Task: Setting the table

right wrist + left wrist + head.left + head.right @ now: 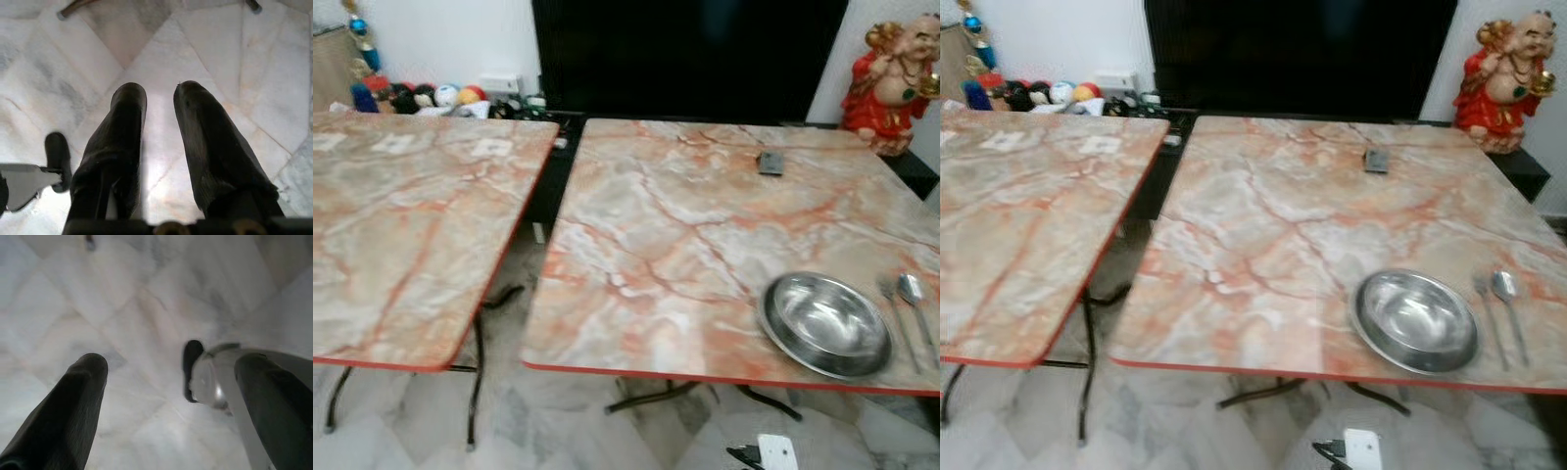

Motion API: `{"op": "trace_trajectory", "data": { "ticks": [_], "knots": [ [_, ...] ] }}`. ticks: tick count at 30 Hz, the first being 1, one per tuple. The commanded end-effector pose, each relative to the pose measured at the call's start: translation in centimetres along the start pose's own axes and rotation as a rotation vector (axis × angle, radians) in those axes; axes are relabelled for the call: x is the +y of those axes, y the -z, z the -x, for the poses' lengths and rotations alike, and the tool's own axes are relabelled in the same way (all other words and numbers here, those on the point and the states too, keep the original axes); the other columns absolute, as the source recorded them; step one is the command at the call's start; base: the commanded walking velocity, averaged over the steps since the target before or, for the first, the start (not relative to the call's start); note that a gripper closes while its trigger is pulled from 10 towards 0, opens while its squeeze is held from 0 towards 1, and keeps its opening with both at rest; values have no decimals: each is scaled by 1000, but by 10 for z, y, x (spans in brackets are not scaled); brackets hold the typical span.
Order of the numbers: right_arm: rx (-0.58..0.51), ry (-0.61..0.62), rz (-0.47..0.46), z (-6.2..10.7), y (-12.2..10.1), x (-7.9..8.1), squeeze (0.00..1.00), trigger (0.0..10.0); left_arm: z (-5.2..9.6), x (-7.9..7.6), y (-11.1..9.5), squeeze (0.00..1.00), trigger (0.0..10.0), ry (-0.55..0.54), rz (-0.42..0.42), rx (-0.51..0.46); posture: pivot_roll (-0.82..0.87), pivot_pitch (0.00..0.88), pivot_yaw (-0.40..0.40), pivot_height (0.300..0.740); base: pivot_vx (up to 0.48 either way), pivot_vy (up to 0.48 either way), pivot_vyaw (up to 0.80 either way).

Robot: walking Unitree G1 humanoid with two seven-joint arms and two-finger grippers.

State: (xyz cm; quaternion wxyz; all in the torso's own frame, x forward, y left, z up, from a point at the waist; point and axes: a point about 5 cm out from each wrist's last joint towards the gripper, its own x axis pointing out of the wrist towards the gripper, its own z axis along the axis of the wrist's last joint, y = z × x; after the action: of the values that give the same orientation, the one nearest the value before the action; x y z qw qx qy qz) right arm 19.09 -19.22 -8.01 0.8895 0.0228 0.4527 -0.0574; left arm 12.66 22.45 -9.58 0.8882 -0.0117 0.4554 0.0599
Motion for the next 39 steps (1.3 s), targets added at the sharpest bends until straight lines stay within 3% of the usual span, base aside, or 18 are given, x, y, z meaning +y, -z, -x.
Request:
{"op": "trace_trajectory", "data": {
  "ticks": [1, 39],
  "knots": [
    [16, 20, -4, 2, 6, -9, 0, 10000, 0, -5, 4, 0, 10000, 10, 4, 14, 1, 33, 0, 740, 0, 480, 0],
    [24, -21, 36, 2, 9, -6, 0, 10000, 0, -6, 5, 0, 10000, 8, 13, 18, 17, 35, -7, 740, 0, 480, 0]
  ]
}}
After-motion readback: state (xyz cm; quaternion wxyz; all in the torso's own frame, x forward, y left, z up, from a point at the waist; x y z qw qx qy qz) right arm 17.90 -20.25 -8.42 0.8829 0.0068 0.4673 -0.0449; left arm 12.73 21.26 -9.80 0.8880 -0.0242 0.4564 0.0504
